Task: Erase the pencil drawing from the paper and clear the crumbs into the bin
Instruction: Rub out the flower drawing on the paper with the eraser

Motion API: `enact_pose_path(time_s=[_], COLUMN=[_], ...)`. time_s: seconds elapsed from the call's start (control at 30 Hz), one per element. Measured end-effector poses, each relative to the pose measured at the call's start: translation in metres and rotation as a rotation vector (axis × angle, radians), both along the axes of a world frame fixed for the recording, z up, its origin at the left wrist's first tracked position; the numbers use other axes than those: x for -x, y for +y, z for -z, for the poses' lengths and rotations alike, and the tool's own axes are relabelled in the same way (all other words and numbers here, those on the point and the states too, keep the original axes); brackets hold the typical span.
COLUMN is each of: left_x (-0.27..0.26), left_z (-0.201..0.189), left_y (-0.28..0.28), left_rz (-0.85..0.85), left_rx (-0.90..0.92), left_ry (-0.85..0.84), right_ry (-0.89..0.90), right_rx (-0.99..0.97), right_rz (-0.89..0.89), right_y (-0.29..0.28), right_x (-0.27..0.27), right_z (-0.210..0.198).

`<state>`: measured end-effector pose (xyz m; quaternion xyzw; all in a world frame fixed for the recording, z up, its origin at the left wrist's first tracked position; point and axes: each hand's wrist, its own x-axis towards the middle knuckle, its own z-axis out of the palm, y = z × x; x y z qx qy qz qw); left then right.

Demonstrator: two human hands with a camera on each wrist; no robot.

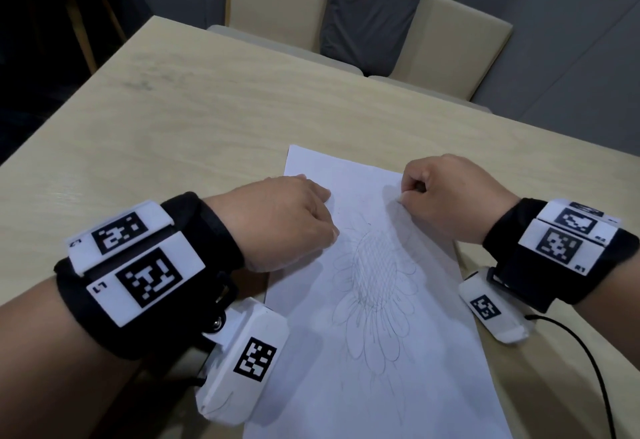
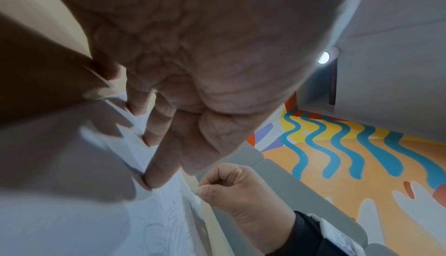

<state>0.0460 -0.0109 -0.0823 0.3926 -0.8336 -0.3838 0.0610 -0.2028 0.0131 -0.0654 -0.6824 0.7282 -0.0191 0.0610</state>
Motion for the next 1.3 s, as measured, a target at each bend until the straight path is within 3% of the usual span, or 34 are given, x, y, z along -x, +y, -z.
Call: enact_pose_path(time_s=[0.17, 0.37, 0.53, 1.3], left_x=[0.001, -0.001, -0.001, -0.001], left_z=[0.0, -0.003, -0.003, -0.006], left_y=[0.0, 0.002, 0.002, 0.004], left_rz=[0.014, 0.009, 0.006, 0.014], left_rx=[-0.013, -0.028, -0.032, -0.027], left_ry=[-0.007, -0.032, -0.033, -0.065], right_ry=[-0.061, 0.054, 0.001, 0.082], right_rx=[0.005, -0.023, -0.034, -0.038], right_rz=[-0.007, -0.016, -0.085, -0.031], right_y=[0.002, -0.008, -0.002, -0.004], right_x=[-0.008, -0.004, -0.012, 0.01], right_z=[-0.005, 0.003, 0.005, 0.005])
